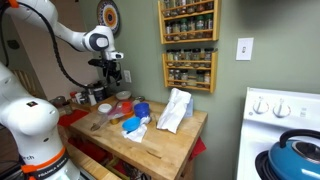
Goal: Put the orange cup in the zip lock bag
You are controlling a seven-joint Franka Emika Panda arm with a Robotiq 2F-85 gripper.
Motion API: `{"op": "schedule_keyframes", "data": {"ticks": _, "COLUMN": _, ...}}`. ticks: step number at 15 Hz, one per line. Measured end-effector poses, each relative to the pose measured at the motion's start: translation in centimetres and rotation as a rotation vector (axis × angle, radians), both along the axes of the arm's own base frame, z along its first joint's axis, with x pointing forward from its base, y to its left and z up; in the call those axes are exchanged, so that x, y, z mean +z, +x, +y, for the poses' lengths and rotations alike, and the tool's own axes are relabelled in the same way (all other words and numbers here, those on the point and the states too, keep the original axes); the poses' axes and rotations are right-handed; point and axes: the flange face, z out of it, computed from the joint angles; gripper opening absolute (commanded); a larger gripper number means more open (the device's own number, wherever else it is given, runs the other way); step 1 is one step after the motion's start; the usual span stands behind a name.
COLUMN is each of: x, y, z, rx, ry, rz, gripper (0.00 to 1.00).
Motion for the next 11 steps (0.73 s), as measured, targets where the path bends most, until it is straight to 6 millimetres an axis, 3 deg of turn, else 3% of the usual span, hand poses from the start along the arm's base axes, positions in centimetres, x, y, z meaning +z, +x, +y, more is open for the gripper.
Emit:
{"op": "schedule_keyframes", "data": {"ticks": 3, "x": 3.4, "y": -1.8, "z": -0.3, "rx": -0.020, "ry": -0.001, "rz": -0.028, "gripper": 1.00}}
{"op": "schedule_keyframes", "data": {"ticks": 6, "x": 5.6, "y": -3.4, "z": -0.6, "rx": -0.023, "ry": -0.001, "rz": -0.033, "gripper": 1.00}}
{"op": "schedule_keyframes", "data": {"ticks": 11, "x": 5.8, "y": -3.7, "z": -0.8, "rx": -0.026, "ry": -0.002, "rz": -0.033, "gripper": 1.00}}
